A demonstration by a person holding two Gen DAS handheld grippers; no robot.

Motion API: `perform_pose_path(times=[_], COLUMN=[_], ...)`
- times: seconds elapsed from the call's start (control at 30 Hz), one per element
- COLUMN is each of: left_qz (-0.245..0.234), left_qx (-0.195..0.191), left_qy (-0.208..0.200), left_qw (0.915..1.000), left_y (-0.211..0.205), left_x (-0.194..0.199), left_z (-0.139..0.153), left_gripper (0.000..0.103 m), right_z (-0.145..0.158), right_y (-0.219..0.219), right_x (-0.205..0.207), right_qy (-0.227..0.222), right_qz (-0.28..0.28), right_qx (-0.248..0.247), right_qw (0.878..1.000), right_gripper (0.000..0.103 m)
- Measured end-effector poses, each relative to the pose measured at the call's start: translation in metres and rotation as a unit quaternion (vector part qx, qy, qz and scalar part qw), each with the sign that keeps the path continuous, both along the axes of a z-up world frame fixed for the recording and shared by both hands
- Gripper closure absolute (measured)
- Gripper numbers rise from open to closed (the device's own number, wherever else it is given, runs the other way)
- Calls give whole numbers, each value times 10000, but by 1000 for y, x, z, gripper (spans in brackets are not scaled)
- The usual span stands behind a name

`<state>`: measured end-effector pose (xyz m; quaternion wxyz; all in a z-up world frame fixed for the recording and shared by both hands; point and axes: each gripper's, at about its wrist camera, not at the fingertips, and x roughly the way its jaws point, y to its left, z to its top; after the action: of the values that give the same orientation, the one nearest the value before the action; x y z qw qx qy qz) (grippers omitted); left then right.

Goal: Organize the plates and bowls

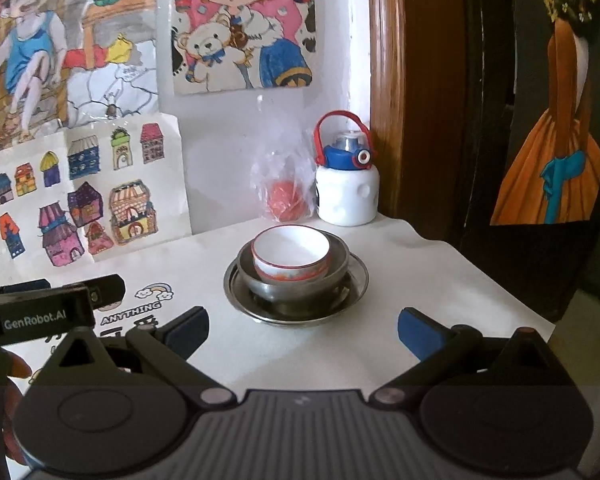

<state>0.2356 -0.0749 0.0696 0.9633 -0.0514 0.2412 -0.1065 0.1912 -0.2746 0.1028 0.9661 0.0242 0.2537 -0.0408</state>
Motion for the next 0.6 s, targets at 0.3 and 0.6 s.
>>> perform_pose_path(times=[0.3, 0.6], left_qz=[132, 249], left_qx=[-108, 5], left_qy=[-135, -284], left_qw=[9998, 9993], left_y=[14, 24], left_x=[-32, -56], left_z=[-6, -8], left_gripper=[1, 1], right_z=[-8, -14], right_y=[7, 14], right_x=[-28, -53], right_qy=[-231, -429], right_qz=[-93, -177], right_qx=[128, 40], right_qw=[9996, 9989], right_gripper=[0, 0])
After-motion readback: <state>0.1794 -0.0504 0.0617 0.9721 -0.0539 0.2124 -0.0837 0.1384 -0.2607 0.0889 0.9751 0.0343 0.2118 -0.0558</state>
